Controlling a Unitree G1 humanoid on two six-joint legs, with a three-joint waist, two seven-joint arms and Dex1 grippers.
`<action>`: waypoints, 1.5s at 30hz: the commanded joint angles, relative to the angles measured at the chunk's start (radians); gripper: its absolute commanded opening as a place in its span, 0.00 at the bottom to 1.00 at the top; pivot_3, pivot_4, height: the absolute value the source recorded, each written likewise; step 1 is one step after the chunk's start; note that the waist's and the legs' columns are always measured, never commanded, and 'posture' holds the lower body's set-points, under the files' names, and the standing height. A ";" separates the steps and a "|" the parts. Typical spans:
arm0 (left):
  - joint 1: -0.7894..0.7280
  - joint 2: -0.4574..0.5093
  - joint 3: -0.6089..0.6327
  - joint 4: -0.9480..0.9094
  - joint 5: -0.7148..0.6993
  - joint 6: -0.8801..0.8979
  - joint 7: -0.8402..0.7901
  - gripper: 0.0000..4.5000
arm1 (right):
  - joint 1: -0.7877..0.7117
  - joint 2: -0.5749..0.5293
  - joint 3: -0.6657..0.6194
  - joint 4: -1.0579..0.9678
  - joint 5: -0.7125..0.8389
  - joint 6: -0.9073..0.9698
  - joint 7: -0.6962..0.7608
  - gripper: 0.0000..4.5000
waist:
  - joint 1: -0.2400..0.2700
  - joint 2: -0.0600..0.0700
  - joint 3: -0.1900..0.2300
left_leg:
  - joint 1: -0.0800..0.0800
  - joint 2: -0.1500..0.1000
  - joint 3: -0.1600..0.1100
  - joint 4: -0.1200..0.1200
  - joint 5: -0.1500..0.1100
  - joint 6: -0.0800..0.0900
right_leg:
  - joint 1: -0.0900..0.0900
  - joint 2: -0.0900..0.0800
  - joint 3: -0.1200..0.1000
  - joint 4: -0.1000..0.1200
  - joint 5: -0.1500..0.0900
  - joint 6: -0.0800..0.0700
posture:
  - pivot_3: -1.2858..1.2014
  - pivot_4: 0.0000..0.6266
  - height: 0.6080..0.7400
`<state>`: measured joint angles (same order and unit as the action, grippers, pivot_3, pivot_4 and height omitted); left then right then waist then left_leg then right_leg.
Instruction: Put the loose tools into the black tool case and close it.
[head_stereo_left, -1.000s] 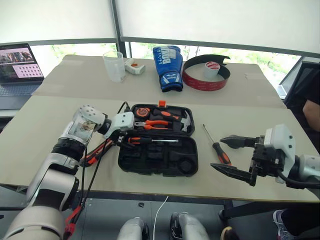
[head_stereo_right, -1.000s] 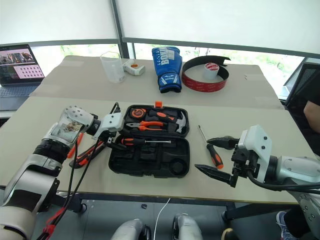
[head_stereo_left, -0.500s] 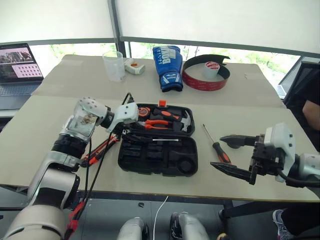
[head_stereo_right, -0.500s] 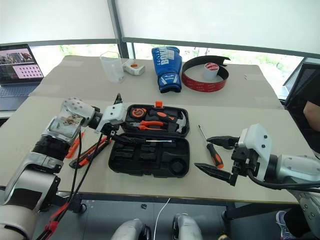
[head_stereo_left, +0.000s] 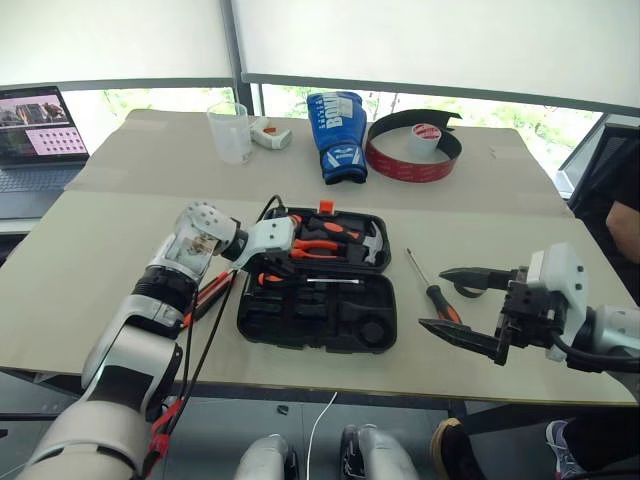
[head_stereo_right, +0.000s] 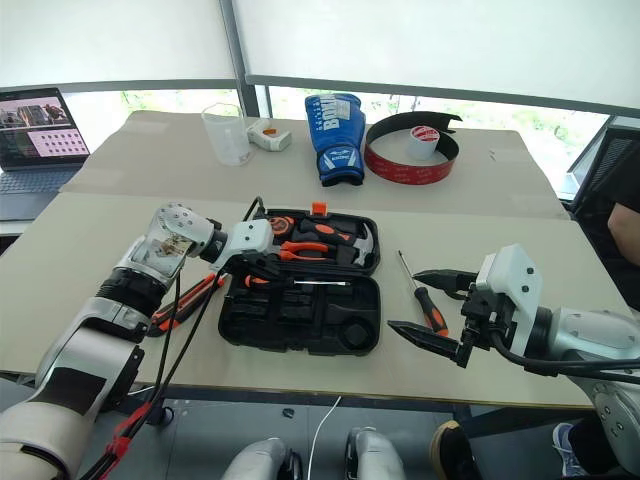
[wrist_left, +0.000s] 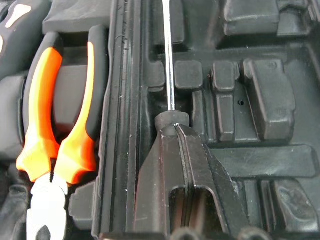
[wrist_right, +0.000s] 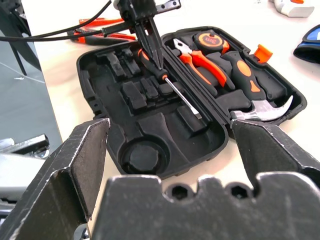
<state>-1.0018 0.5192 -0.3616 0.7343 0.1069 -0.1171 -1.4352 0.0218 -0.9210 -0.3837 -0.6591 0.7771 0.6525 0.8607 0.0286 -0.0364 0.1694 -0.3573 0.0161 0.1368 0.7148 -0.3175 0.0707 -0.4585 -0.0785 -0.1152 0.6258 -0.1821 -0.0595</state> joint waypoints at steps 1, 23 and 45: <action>0.030 0.004 -0.041 0.031 0.052 -0.053 0.001 0.00 | 0.001 0.006 -0.028 -0.022 0.022 0.002 -0.017 1.00 | 0.000 0.000 0.000 | 0.000 0.000 0.000 0.000 0.000 0.000 | 0.000 0.000 0.000 0.000 0.000 0.000 | 0.52 0.24 0.90; 0.198 0.202 0.373 -0.779 -0.651 0.871 -0.072 1.00 | 0.135 0.234 0.091 0.007 -0.177 0.126 -0.461 1.00 | -0.018 0.001 -0.001 | 0.000 0.000 0.001 0.000 0.000 -0.001 | -0.001 0.000 0.003 0.002 0.000 0.001 | 0.52 0.24 0.90; 0.447 0.413 0.370 -0.918 -0.664 0.772 -0.056 1.00 | 0.023 0.380 0.184 0.070 -0.379 0.074 -0.584 0.23 | -0.019 0.004 0.000 | 0.004 -0.001 0.004 -0.003 0.001 -0.005 | -0.003 0.002 0.009 0.004 -0.001 0.000 | 0.52 0.24 0.90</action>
<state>-0.5734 0.8991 -0.0371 -0.1667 -0.5492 0.6748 -1.4865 0.0632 -0.5270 -0.1386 -0.5240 0.3857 0.7654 0.2564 0.0096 -0.0324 0.1690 -0.3539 0.0153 0.1411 0.7119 -0.3162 0.0658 -0.4612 -0.0766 -0.1060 0.6294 -0.1828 -0.0590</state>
